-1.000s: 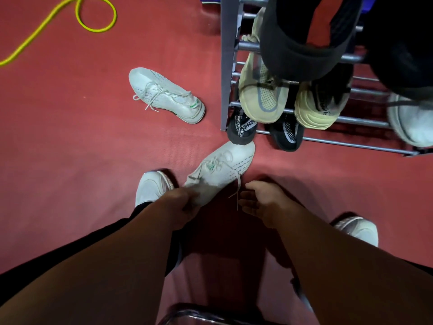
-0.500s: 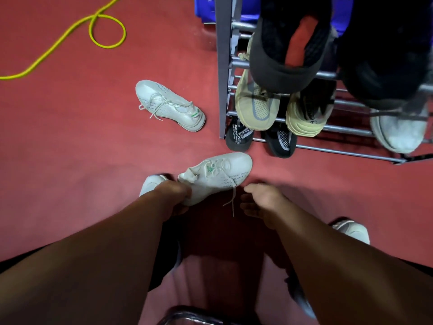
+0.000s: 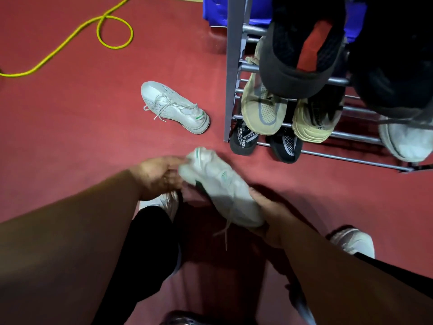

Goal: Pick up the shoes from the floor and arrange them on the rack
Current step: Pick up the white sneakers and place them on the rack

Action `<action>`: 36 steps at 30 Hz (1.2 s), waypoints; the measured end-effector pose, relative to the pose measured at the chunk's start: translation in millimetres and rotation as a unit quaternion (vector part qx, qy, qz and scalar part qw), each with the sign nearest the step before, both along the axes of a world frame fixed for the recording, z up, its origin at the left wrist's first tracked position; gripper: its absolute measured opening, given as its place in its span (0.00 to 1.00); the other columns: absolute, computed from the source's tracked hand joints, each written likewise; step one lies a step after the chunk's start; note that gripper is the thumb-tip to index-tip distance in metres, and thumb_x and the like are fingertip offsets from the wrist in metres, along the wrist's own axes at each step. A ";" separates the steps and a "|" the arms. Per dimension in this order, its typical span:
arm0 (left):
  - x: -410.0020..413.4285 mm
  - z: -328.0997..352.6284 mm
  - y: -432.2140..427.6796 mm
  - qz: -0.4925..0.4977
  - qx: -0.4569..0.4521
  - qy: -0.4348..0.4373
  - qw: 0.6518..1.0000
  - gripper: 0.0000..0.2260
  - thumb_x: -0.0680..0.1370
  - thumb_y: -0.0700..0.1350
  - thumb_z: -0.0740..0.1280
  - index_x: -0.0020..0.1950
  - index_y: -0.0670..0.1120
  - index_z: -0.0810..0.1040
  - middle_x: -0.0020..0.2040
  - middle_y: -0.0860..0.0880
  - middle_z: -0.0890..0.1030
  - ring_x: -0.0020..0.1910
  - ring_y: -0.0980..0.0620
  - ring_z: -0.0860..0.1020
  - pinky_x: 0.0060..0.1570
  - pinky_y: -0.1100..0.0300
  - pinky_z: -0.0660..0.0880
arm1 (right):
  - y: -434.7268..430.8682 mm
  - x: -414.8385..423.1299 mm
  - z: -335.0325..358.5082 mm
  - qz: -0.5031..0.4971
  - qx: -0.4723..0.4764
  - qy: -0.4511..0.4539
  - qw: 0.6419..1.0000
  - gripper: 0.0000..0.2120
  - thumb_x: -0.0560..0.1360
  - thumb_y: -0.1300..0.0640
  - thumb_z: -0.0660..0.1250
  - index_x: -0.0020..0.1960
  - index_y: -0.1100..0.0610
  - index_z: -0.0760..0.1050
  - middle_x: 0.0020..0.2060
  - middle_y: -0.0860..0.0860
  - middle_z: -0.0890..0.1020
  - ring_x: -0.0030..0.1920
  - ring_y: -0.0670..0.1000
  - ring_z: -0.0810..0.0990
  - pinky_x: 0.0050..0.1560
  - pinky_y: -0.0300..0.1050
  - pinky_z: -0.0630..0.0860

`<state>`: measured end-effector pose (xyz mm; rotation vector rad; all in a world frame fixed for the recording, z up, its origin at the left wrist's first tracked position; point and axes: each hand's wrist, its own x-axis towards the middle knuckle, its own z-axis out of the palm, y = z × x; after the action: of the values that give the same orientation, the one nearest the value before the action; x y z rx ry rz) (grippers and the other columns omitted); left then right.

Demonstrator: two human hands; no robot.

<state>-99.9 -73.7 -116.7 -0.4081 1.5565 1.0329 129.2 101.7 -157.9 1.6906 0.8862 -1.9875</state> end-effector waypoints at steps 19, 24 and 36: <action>-67.3 -43.5 102.2 -0.294 -0.107 0.385 0.868 0.33 0.76 0.39 0.64 0.81 0.48 0.60 0.82 0.48 0.55 0.79 0.46 0.60 0.75 0.58 0.60 | -24.8 4.7 -36.2 -0.036 0.017 0.000 0.999 0.12 0.78 0.66 0.69 0.60 0.58 0.79 0.53 0.58 0.86 0.54 0.60 0.85 0.46 0.56 0.84; -71.1 -44.7 109.6 -0.265 -0.091 0.369 0.886 0.38 0.78 0.39 0.63 0.83 0.52 0.48 0.75 0.46 0.69 0.68 0.42 0.74 0.65 0.56 0.71 | -18.8 5.4 -33.6 -0.038 0.021 0.003 0.999 0.12 0.78 0.66 0.68 0.61 0.57 0.78 0.54 0.58 0.85 0.56 0.59 0.84 0.46 0.55 0.84; -37.9 -41.2 91.2 -0.414 -0.154 0.204 0.873 0.16 0.81 0.46 0.62 0.64 0.40 0.80 0.62 0.42 0.79 0.63 0.43 0.77 0.61 0.56 0.73 | 16.2 29.4 -14.8 0.026 0.061 -0.060 0.996 0.10 0.78 0.64 0.70 0.59 0.59 0.77 0.53 0.60 0.83 0.51 0.60 0.83 0.41 0.52 0.83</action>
<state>-137.8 17.5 -157.8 0.2980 2.0079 0.1904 158.6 117.9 -172.7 1.8135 1.0144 -1.8093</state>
